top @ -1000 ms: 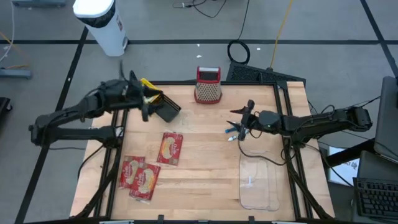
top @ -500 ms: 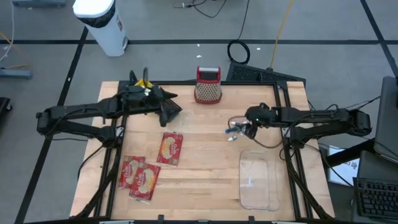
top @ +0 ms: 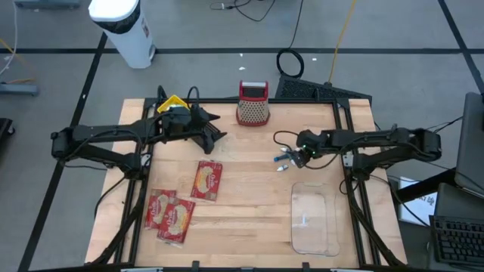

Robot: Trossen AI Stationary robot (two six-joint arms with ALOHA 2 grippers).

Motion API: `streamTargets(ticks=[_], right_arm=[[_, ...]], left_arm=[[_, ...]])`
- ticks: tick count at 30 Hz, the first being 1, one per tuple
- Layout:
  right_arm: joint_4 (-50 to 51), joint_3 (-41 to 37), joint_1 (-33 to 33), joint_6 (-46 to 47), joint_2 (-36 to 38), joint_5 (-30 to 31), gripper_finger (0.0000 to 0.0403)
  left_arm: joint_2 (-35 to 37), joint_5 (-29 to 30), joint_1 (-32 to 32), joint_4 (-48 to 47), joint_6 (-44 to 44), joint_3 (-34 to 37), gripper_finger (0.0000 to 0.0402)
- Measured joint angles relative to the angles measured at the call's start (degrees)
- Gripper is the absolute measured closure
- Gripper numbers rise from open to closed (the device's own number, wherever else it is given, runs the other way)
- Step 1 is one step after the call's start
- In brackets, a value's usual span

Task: Pick & Place Food Item
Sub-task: Put the right purple food coloring bottle into the black bin

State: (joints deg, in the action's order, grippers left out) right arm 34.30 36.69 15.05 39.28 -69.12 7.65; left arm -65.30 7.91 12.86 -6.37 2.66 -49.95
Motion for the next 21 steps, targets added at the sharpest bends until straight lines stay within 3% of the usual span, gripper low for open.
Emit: streamTargets(ticks=[13, 21], right_arm=[[-4.6, 0.0, -0.2, 5.6, -4.2, -4.8, 0.0219], [-8.7, 0.0, -0.4, -8.8, -4.2, -5.0, 0.0223]], left_arm=[[0.0, 0.2, 0.0, -0.7, -2.1, 0.0, 0.0062], [0.0, 0.2, 0.0, -1.1, -2.0, 0.0, 0.0062]])
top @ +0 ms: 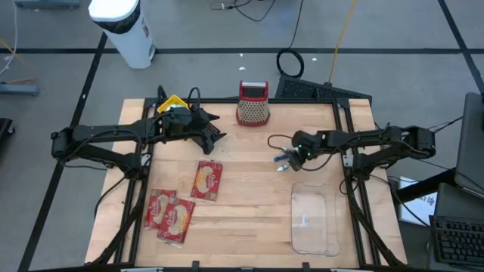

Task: Pick & Place Food Item
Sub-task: Put the right purple food coloring bottle into the black bin

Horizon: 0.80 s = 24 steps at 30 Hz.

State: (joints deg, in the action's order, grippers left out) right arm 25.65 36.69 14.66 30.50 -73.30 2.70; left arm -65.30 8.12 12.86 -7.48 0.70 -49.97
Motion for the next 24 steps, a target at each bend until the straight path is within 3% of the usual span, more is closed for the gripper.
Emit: streamTargets(ticks=[15, 24], right_arm=[[-0.2, 0.0, -0.2, -43.8, 0.0, 0.0, 0.0229], [-0.1, 0.0, -0.2, -54.2, 0.0, -3.0, 0.0230]], left_arm=[[0.0, 0.0, 0.0, -0.1, 0.2, 0.0, 0.0062], [0.0, 0.0, 0.0, -1.0, 0.2, 0.0, 0.0062]])
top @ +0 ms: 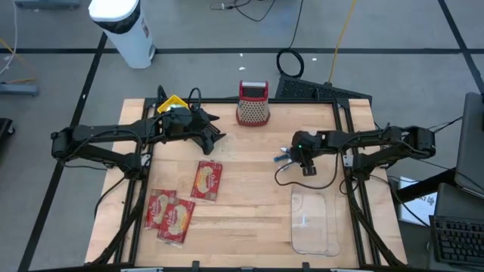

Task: Pick & Place Food Item
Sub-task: Put the right purple food coloring bottle into the black bin

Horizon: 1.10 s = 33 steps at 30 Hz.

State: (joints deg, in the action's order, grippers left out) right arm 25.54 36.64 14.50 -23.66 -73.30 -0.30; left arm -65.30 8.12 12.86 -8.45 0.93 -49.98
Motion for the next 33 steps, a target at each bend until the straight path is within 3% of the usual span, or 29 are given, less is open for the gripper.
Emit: streamTargets(ticks=[7, 11, 19, 26, 33], right_arm=[[-2.1, -2.8, 0.0, -3.2, 0.0, -1.2, 0.0230], [-2.7, -4.2, 0.0, -3.1, 0.0, 1.2, 0.0230], [-0.8, -4.2, 0.0, 1.5, 0.0, 4.4, 0.0245], [3.4, -4.1, 0.0, 9.3, 0.1, 4.7, 0.0250], [6.4, -4.1, 0.0, 11.2, 0.1, 4.7, 0.0250]], left_arm=[[0.0, 0.0, 0.0, 0.0, 0.0, 0.0, 0.0062], [0.0, 0.0, 0.0, 0.0, 0.0, 0.0, 0.0062], [0.0, 0.0, 0.0, 0.0, 0.4, 0.0, 0.0062], [0.0, 0.0, 0.0, 0.0, 0.6, 0.0, 0.0062], [0.0, 0.0, 0.0, -0.2, 0.6, 0.0, 0.0062]])
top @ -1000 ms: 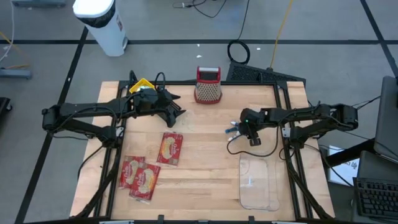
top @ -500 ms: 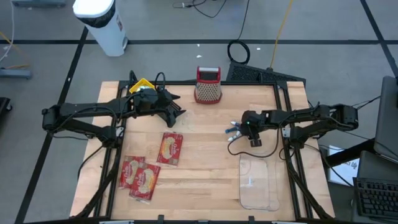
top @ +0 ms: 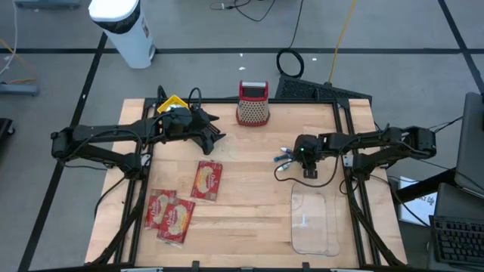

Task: Pick & Place Food Item
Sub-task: Put the right purple food coloring bottle into the black bin

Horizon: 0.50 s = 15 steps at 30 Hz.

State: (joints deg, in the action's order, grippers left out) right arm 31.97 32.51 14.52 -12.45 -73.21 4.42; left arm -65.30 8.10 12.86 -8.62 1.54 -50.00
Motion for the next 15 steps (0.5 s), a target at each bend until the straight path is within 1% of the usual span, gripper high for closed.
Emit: streamTargets(ticks=[9, 12, 15], right_arm=[[0.4, -0.1, 0.0, 0.9, 0.0, -2.4, 0.0264], [0.5, -0.1, 0.0, 1.1, 0.0, -2.8, 0.0277], [0.5, -0.1, 0.0, 1.2, 0.0, -3.0, 0.0298]], left_arm=[[0.0, 0.0, 0.0, -0.3, 0.0, 0.0, 0.0062], [0.0, 0.0, 0.0, -0.3, 0.0, 0.0, 0.0062], [0.0, 0.0, 0.0, -0.3, 0.0, 0.0, 0.0062]])
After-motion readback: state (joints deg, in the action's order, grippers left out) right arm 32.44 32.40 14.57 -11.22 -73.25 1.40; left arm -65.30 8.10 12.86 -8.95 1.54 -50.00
